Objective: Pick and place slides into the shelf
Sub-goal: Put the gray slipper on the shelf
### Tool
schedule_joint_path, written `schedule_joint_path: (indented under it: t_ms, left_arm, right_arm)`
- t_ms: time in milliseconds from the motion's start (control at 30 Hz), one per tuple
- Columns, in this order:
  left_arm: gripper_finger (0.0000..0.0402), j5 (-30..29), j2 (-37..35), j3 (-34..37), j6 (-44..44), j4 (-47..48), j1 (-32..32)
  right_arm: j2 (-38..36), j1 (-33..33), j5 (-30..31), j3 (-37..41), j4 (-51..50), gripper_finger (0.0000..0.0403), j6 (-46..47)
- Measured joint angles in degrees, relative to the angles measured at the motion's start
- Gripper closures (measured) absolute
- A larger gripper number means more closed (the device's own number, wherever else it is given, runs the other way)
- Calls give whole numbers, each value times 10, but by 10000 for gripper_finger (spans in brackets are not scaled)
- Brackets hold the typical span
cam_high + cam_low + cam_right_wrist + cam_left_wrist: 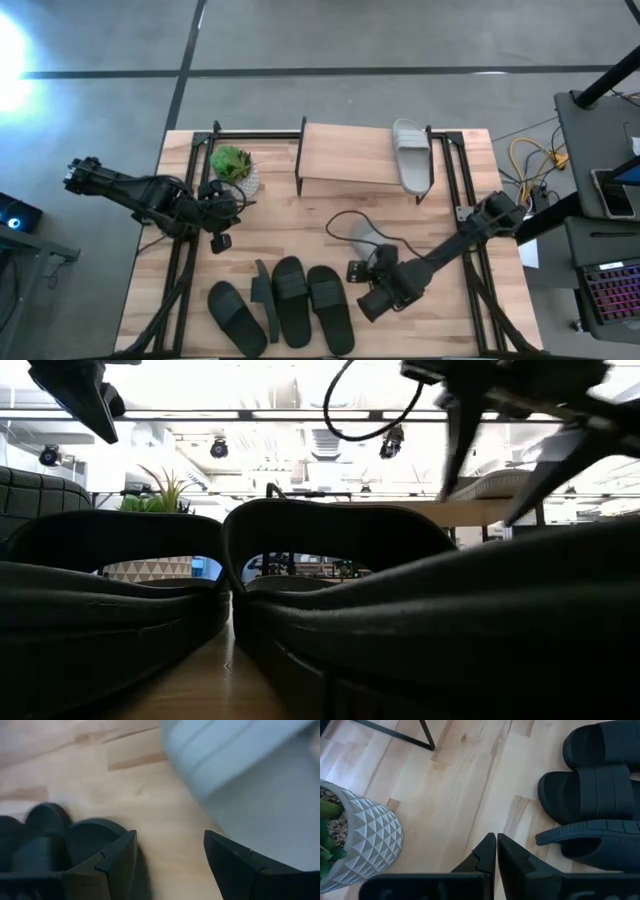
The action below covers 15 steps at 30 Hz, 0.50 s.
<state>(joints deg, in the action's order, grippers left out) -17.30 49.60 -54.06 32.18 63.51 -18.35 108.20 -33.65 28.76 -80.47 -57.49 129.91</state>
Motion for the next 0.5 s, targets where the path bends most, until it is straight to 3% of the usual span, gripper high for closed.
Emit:
schedule_joint_path:
  t_ms: [133,500]
  left_arm:
    - [400,0,0,0,-1,1,0]
    - [400,15,0,-1,-1,5,0]
  right_arm:
    - [0,-3,-22,0,-55,182,6]
    - [3,30,19,16,-65,182,7]
